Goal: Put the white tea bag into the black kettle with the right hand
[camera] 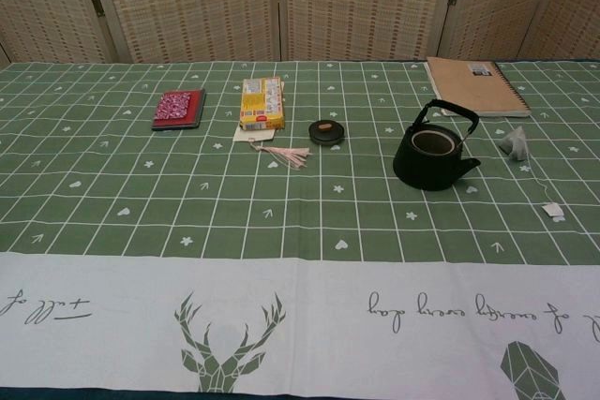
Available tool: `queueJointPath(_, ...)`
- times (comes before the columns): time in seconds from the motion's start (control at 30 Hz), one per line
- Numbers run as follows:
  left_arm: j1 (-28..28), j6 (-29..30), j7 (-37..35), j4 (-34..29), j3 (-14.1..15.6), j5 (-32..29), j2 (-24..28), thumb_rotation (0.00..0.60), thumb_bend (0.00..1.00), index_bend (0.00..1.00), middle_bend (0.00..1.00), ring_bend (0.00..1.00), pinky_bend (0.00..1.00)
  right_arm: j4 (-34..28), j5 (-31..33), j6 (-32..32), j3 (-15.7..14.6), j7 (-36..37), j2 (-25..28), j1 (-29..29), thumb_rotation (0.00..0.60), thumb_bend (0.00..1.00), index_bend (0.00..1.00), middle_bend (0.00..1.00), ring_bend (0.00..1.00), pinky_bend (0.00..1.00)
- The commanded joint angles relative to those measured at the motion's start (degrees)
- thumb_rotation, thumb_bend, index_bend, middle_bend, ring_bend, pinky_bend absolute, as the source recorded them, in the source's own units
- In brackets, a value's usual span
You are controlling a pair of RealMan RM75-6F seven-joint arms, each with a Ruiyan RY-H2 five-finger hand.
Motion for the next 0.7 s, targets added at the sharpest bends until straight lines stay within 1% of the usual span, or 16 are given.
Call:
queueJointPath(0.03,-0.07,0.08,-0.25,0.02,0.06,0.24,0.06,0.600,0.28,0.00,0.00,0.03,0.03,6.10,1.02,-2.30,0.76,1.12,-3.51,2.24,0.600,0.15,0.40,0.00,0.00,0.00)
queueJointPath(0.13,-0.08,0.07,-0.37,0.15,0.12,0.33,0.06,0.600,0.28,0.00,0.00,0.03,0.04,8.90,1.97,-3.67,1.07,1.05,-5.02,3.18,0.600,0.25,0.44,0.00,0.00,0.00)
queueJointPath(0.17,-0.09,0.09,-0.48,0.16,0.11,0.33,0.09,0.600,0.28,0.00,0.00,0.03,0.04,9.63,2.34,-4.22,1.14,1.53,-5.55,3.58,0.600,0.27,0.45,0.00,0.00,0.00)
queueJointPath(0.37,-0.05,0.60,-1.24,0.31,0.21,0.82,0.17,0.600,0.28,0.00,0.00,0.03,0.04,12.66,4.68,-8.28,1.44,1.60,-7.68,5.65,0.600,0.28,0.47,0.00,0.00,0.00)
queueJointPath(0.7,-0.39,0.02,-1.54,0.64,0.31,0.89,0.11,0.600,0.28,0.00,0.00,0.03,0.03,17.36,7.79,-12.64,1.93,1.59,-11.54,8.13,0.600,0.28,0.47,0.00,0.00,0.00)
